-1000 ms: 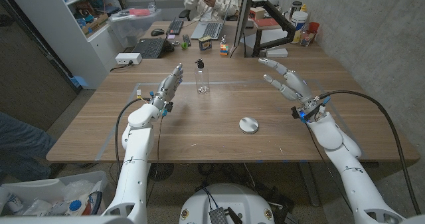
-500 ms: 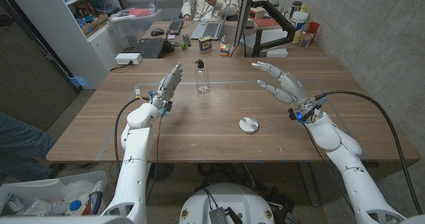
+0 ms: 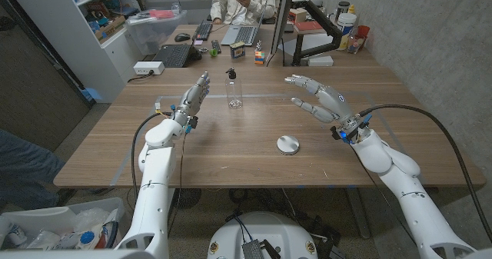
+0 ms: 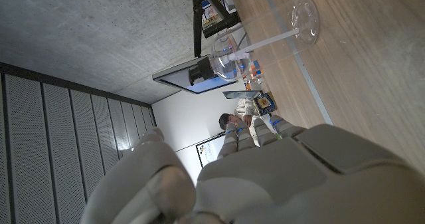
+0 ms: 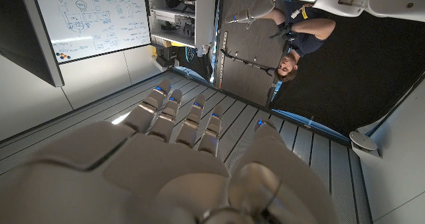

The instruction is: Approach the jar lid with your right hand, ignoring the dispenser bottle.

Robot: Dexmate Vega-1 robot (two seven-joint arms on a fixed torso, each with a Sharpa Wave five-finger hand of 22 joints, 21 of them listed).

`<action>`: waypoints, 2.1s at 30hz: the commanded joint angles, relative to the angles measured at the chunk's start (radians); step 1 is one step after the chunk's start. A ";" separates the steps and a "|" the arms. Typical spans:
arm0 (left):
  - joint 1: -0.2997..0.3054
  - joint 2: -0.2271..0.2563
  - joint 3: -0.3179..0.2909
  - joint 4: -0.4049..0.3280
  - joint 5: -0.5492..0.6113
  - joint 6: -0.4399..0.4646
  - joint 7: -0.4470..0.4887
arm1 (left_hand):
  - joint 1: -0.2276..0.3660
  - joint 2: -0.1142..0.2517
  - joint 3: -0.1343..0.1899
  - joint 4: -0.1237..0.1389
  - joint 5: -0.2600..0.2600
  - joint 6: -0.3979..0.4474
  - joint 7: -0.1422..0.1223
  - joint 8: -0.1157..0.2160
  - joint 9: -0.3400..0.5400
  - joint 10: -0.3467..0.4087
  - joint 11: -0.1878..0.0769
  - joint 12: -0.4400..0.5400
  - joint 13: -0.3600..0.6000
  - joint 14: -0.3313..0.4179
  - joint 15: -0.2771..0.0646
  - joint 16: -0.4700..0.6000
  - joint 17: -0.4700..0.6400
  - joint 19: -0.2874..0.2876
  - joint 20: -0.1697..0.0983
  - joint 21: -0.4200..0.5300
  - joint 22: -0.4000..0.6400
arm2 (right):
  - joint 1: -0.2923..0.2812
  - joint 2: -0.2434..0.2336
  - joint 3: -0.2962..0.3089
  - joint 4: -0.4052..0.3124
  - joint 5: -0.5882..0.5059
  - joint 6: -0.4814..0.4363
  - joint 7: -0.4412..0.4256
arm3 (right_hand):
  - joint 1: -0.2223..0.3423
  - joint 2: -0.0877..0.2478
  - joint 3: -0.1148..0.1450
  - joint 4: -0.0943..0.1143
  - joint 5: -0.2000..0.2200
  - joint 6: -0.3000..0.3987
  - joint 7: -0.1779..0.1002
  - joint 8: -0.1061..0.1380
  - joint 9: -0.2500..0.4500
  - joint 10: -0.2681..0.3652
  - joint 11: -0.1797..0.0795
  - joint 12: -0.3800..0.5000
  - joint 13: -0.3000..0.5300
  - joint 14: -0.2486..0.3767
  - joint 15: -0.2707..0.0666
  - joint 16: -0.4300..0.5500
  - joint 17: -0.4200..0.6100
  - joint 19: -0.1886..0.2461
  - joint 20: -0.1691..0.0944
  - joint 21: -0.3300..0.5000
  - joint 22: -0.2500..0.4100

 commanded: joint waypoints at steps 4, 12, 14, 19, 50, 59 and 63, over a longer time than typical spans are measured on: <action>0.001 0.003 -0.006 -0.006 -0.003 0.005 -0.002 | -0.001 0.011 -0.002 -0.002 0.002 0.004 0.006 0.003 0.004 -0.005 0.000 0.002 0.002 -0.010 0.002 0.002 0.006 -0.009 -0.009 0.000 0.002 | 0.000 -0.089 -0.078 -0.028 -0.063 -0.068 -0.118 | -0.002 -0.003 0.002 -0.008 0.006 0.013 0.003 0.000 0.004 0.006 -0.008 0.004 0.005 0.010 -0.098 0.001 0.002 0.004 -0.024 -0.002 0.005; 0.003 0.001 -0.006 -0.008 -0.002 0.005 0.000 | -0.001 0.011 -0.003 -0.002 0.002 0.004 0.006 0.003 0.005 -0.006 -0.002 0.002 0.002 -0.010 0.002 0.002 0.006 -0.009 -0.008 0.000 0.002 | 0.003 -0.143 -0.124 -0.041 -0.098 -0.105 -0.183 | -0.002 -0.003 0.001 -0.008 0.008 0.015 0.003 0.000 0.004 0.005 -0.008 0.003 0.005 0.011 -0.100 0.001 0.002 0.004 -0.025 -0.003 0.006; 0.003 0.000 -0.006 -0.008 -0.002 0.004 0.001 | -0.001 0.011 -0.003 -0.002 0.002 0.004 0.007 0.003 0.005 -0.006 -0.002 0.002 0.002 -0.010 0.003 0.002 0.006 -0.009 -0.008 0.000 0.002 | 0.002 -0.154 -0.136 -0.043 -0.100 -0.116 -0.196 | -0.002 -0.002 0.001 -0.008 0.008 0.015 0.003 -0.001 0.004 0.006 -0.007 0.003 0.005 0.011 -0.100 0.001 0.002 0.004 -0.025 -0.003 0.006; 0.002 -0.001 -0.005 -0.007 -0.002 0.004 0.001 | -0.001 0.011 -0.004 -0.002 0.002 0.004 0.006 0.003 0.005 -0.006 -0.002 0.002 0.002 -0.010 0.003 0.002 0.006 -0.009 -0.008 0.000 0.002 | 0.002 -0.183 -0.164 -0.049 -0.103 -0.140 -0.222 | -0.002 -0.002 0.001 -0.009 0.010 0.016 0.003 -0.001 0.004 0.007 -0.008 0.003 0.005 0.012 -0.101 0.001 0.003 0.008 -0.024 -0.002 0.006; 0.000 -0.002 0.007 -0.022 0.003 0.006 0.001 | 0.001 0.014 -0.008 -0.003 0.001 0.004 0.006 0.002 0.005 -0.007 0.000 0.001 0.002 -0.011 0.004 0.002 0.006 -0.011 -0.006 0.001 0.003 | -0.020 -0.339 -0.288 -0.128 -0.170 -0.293 -0.335 | -0.004 -0.001 0.001 -0.011 0.019 0.020 0.002 -0.005 0.004 0.010 -0.009 0.002 0.006 0.017 -0.108 0.002 0.003 0.005 -0.010 -0.005 0.006; 0.003 -0.002 0.007 -0.033 0.000 0.007 -0.002 | 0.001 0.014 -0.010 -0.003 0.001 0.004 0.006 0.002 0.005 -0.007 -0.002 0.002 0.002 -0.012 0.004 0.002 0.006 -0.011 -0.005 0.001 0.003 | -0.015 -0.365 -0.325 -0.139 -0.173 -0.319 -0.330 | -0.005 0.001 0.002 -0.012 0.021 0.018 0.002 -0.007 0.004 0.009 0.000 0.001 0.006 0.013 -0.104 0.000 0.003 0.004 0.000 -0.006 0.006; 0.007 -0.003 0.006 -0.039 0.000 0.010 -0.002 | 0.001 0.015 -0.011 -0.003 0.001 0.004 0.006 0.002 0.005 -0.007 -0.003 0.002 0.002 -0.012 0.004 0.002 0.006 -0.011 -0.005 0.001 0.003 | -0.011 -0.371 -0.339 -0.138 -0.170 -0.326 -0.328 | -0.005 0.001 0.002 -0.012 0.022 0.018 0.002 -0.007 0.005 0.008 -0.003 0.000 0.006 0.014 -0.101 0.000 0.003 0.004 0.003 -0.007 0.006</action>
